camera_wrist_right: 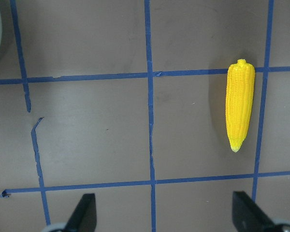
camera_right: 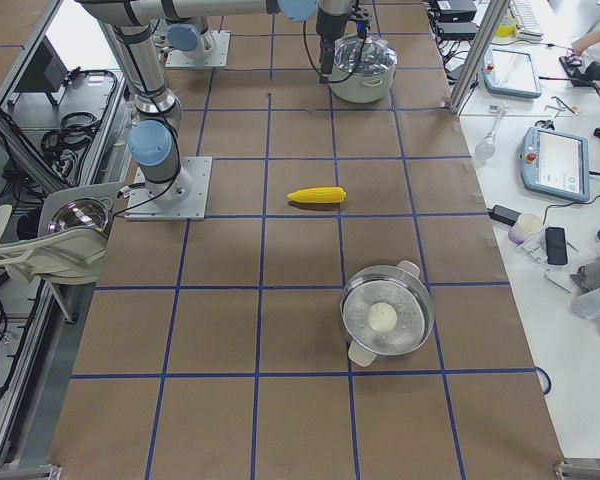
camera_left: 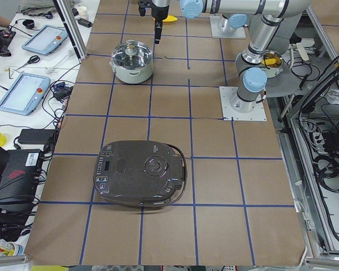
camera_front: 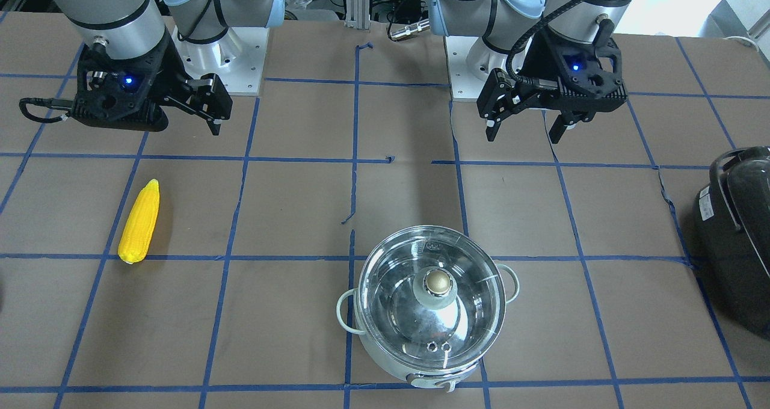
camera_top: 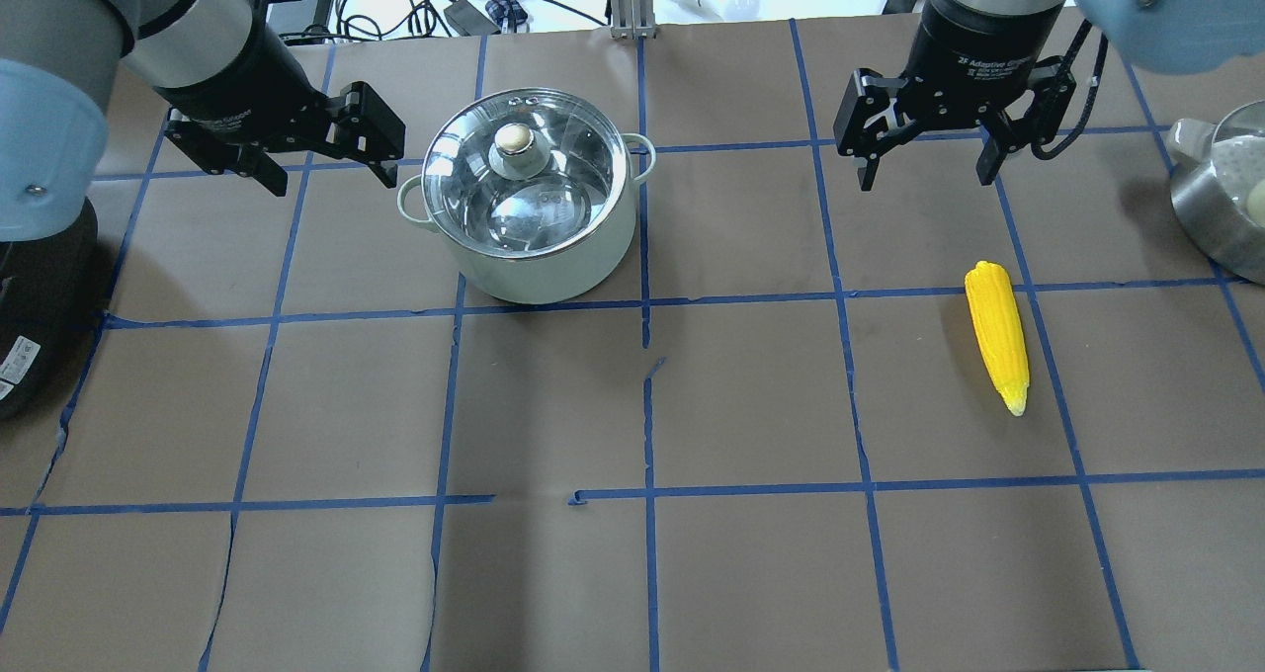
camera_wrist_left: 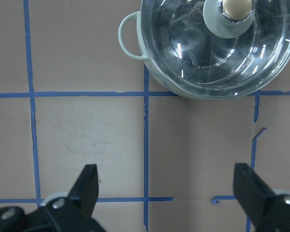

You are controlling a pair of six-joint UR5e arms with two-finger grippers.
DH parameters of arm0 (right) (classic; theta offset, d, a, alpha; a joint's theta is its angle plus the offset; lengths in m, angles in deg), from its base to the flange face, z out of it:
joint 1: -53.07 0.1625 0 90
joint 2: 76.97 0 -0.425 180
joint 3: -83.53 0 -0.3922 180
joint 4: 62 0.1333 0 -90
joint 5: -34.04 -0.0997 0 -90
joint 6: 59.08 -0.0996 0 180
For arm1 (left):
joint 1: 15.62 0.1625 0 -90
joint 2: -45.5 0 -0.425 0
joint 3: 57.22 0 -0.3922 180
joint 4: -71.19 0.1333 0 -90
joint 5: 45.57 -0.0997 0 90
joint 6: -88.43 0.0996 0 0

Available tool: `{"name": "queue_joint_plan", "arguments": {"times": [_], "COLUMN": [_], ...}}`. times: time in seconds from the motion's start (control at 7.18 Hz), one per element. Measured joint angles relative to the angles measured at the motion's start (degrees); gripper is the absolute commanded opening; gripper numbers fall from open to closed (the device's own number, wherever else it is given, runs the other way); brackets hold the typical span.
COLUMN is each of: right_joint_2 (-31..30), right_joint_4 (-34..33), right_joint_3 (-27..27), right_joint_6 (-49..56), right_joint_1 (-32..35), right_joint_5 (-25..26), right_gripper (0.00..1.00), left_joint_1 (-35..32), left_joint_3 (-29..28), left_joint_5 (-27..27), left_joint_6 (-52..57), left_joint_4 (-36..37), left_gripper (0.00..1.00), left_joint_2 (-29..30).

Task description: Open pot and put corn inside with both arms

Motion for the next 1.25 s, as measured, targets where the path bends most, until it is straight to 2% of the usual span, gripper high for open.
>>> {"name": "queue_joint_plan", "arguments": {"times": [0.42, 0.84, 0.97, 1.25], "right_joint_2": [0.3, 0.5, 0.6, 0.6], "right_joint_4": [-0.4, -1.1, -2.7, -10.7], "right_joint_3": [0.0, -0.8, -2.9, -10.4], "right_joint_6": [2.0, 6.9, 9.8, 13.6], "right_joint_1": [-1.7, -8.5, -12.3, -17.3], "right_joint_5": [0.0, -0.2, -0.5, -0.6], "right_gripper": [1.0, 1.0, 1.0, 1.0], "left_joint_1": [0.1, 0.0, 0.0, -0.3], "left_joint_3": [-0.7, -1.0, -2.3, -7.7], "left_joint_5": [0.3, 0.2, 0.1, 0.3], "left_joint_6": [-0.1, -0.1, -0.4, -2.1], "left_joint_4": [0.1, -0.4, -0.9, -0.4], "left_gripper": [1.0, 1.0, 1.0, 1.0], "left_joint_2": [1.1, 2.0, 3.3, 10.1]}}
